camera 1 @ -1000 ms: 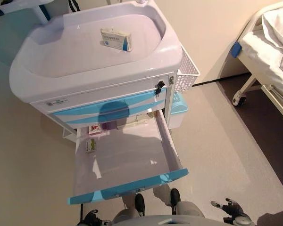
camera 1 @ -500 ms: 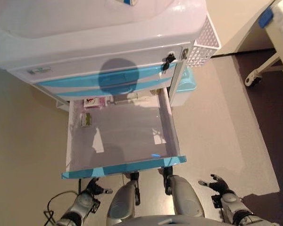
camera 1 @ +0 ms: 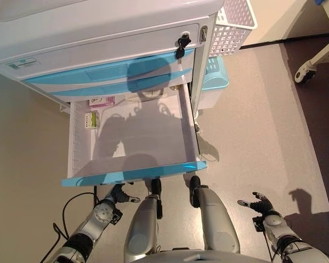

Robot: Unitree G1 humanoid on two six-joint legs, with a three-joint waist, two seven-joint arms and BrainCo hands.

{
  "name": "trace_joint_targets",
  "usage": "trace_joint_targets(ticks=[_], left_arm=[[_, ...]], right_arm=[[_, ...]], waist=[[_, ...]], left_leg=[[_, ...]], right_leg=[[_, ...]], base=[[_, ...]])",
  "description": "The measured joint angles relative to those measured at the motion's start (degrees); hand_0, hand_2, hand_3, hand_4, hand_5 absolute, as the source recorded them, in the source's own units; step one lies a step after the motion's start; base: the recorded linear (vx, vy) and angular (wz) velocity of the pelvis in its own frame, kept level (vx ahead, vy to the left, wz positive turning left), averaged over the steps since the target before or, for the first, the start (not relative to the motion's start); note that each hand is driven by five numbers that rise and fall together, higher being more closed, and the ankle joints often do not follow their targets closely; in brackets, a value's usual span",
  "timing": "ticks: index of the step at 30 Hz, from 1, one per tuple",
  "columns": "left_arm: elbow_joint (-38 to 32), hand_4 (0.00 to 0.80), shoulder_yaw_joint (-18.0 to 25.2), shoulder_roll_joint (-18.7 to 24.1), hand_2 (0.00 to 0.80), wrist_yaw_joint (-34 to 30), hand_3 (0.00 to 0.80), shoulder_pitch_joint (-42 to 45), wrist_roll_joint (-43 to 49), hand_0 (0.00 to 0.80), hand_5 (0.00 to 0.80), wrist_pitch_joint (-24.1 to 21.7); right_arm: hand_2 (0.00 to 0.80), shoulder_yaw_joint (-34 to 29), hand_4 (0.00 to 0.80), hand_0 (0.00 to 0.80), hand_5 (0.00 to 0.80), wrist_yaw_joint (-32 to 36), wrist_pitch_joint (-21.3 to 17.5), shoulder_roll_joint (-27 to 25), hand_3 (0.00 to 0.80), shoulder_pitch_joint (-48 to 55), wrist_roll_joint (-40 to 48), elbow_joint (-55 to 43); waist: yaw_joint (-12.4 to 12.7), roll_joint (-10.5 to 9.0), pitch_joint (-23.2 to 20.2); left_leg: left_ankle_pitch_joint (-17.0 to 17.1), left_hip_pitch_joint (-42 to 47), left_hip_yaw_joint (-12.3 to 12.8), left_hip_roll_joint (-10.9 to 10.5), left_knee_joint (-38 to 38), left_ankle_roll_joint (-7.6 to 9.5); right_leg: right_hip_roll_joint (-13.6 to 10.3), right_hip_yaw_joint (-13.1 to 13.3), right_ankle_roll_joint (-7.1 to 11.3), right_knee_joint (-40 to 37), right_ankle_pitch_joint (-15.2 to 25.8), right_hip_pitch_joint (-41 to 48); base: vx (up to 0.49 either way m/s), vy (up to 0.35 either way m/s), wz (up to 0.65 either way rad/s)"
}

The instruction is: Open the drawer and pick up the medicine

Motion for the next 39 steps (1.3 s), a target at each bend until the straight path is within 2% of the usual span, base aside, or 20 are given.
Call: trace_joint_targets(ticks=[3, 6, 13, 18, 20, 24, 27, 28, 29, 30, 35, 39], left_arm=[[-1.98, 0.0, 0.19, 1.68, 0.0, -0.51, 0.0, -1.24, 0.13, 0.0, 0.0, 0.45], [-1.09, 0.0, 0.33, 2.36, 0.0, -0.44, 0.0, -3.8, 0.5, 0.0, 0.0, 0.58], [5.62, 0.0, 0.26, 1.9, 0.0, 1.01, 0.0, -11.32, 0.58, 0.0, 0.0, 1.54], [13.29, 0.0, 0.05, 1.99, 0.0, 2.25, 0.0, -19.03, 0.55, 0.0, 0.0, 2.74], [14.48, 0.0, 0.23, 2.25, 0.0, 3.0, 0.0, -21.16, 0.48, 0.0, 0.0, 2.83], [16.78, 0.0, 0.24, 4.33, 0.0, 3.45, 0.0, -23.92, 0.06, 0.0, 0.0, 2.79], [20.98, 0.0, 0.27, 6.17, 0.0, 3.5, 0.0, -26.9, 0.0, 0.0, 0.0, 2.92], [21.33, 0.0, 0.38, 6.98, 0.0, 3.52, 0.0, -27.04, -0.01, 0.0, 0.0, 2.95], [22.21, 0.0, 0.38, 8.77, 0.0, 3.55, 0.0, -27.7, -0.03, 0.0, 0.0, 2.95], [22.88, 0.0, 0.41, 9.31, 0.0, 3.58, 0.0, -28.32, -0.05, 0.0, 0.0, 2.97], [24.41, 0.0, 0.73, 11.54, 0.0, 4.34, 0.0, -32.81, -0.22, 0.0, 0.0, 2.99], [25.85, 0.0, 1.73, 13.64, 0.0, 5.15, 0.0, -34.71, -1.77, 0.0, 0.0, 2.97]], right_arm=[[0.0, -0.01, 0.0, 0.0, 0.0, 0.07, 0.05, -0.13, 0.0, 0.06, -0.43, 0.48], [0.0, 0.01, 0.0, 0.0, 0.0, 0.37, 0.09, -0.01, 0.0, 0.07, -0.45, 0.42], [0.0, 1.2, 0.0, 0.0, 0.0, 1.26, 0.13, -0.15, 0.0, -0.12, -0.51, -0.02], [0.0, 2.14, 0.0, 0.0, 0.0, 1.62, 0.24, -1.31, 0.0, 0.05, -1.45, 0.16], [0.0, 2.16, 0.0, 0.0, 0.0, 1.76, 0.3, -1.7, 0.0, -0.04, -1.44, 0.19], [0.0, 3.88, 0.0, 0.0, 0.0, 2.39, 0.3, -1.69, 0.0, -0.68, -1.47, -0.17], [0.0, 4.39, 0.0, 0.0, 0.0, 2.83, 0.3, -1.63, 0.0, -1.01, -1.47, -0.1], [0.0, 4.52, 0.0, 0.0, 0.0, 2.86, 0.3, -1.63, 0.0, -1.0, -1.45, -0.48], [0.0, 4.61, 0.0, 0.0, 0.0, 3.03, 0.29, -1.51, 0.0, -1.03, -1.42, -1.2], [0.0, 4.7, 0.0, 0.0, 0.0, 3.11, 0.27, -1.5, 0.0, -1.02, -1.4, -1.29], [0.0, 6.47, 0.0, 0.0, 0.0, 3.68, 0.28, -0.84, 0.0, 0.43, -1.41, -1.09], [0.0, 6.92, 0.0, 0.0, 0.0, 3.99, 0.27, 0.96, 0.0, 0.47, -1.41, -1.2]], waist=[[0.0, 0.38, 0.2], [-0.27, 0.58, 0.28], [-1.24, 0.46, 0.25], [-1.85, 0.27, 0.19], [-1.81, -0.21, -0.01], [-3.4, -2.53, -1.16], [-3.18, -3.67, -1.5], [-3.77, -3.96, -1.66], [-3.41, -4.68, -2.05], [-3.83, -4.91, -2.03], [-4.89, -5.68, -2.43], [-4.74, -7.4, -3.47]], left_leg=[[-0.31, -0.72, 0.12, -0.07, 1.0, -0.25], [-0.57, -1.19, 0.43, -0.11, 1.61, -0.21], [-1.68, -1.49, 2.19, 0.49, 2.71, -0.13], [-2.07, -2.74, 3.34, 1.2, 3.24, -0.15], [-2.38, -3.05, 3.32, 1.56, 3.45, -0.11], [-3.89, -4.1, 3.57, 2.01, 5.24, -0.09], [-6.28, -4.84, 5.45, 3.29, 8.1, 0.05], [-6.78, -5.19, 5.88, 3.5, 8.82, 0.08], [-7.7, -6.13, 7.44, 4.15, 10.11, 0.27], [-8.07, -6.44, 7.91, 4.4, 10.63, 0.36], [-9.78, -7.71, 9.46, 5.15, 12.8, 1.12], [-9.93, -8.0, 11.36, 5.74, 12.77, 1.24]], right_leg=[[-0.02, 0.34, 0.06, 0.72, -0.12, -0.72], [0.09, 0.92, 0.12, 1.03, -0.08, -1.47], [1.26, 2.97, 0.52, 0.89, 0.27, -2.11], [2.48, 4.38, 0.68, 0.33, 0.97, -3.46], [2.95, 4.64, 0.55, -0.42, 1.42, -3.57], [4.23, 6.09, 0.6, -0.59, 1.79, -4.41], [6.19, 8.85, 1.05, -1.22, 2.58, -4.86], [6.63, 9.61, 1.17, -1.22, 2.8, -5.24], [7.42, 10.78, 1.42, -1.16, 3.29, -6.46], [7.83, 11.51, 1.58, -1.17, 3.62, -6.83], [8.05, 12.21, 2.17, -1.34, 4.07, -7.63], [8.91, 14.2, 2.56, -2.5, 5.33, -8.45]], base=[[0.014, 0.026, -0.04], [0.022, 0.031, -0.07], [0.023, 0.031, -0.15], [0.016, 0.03, -0.15], [0.007, 0.04, -0.16], [0.011, 0.058, -0.24], [0.04, 0.071, -0.49], [-0.022, 0.061, -0.75], [-0.008, 0.026, -0.61], [-0.001, 0.031, -0.64], [0.005, 0.038, -0.22], [0.005, 0.044, -0.25]])
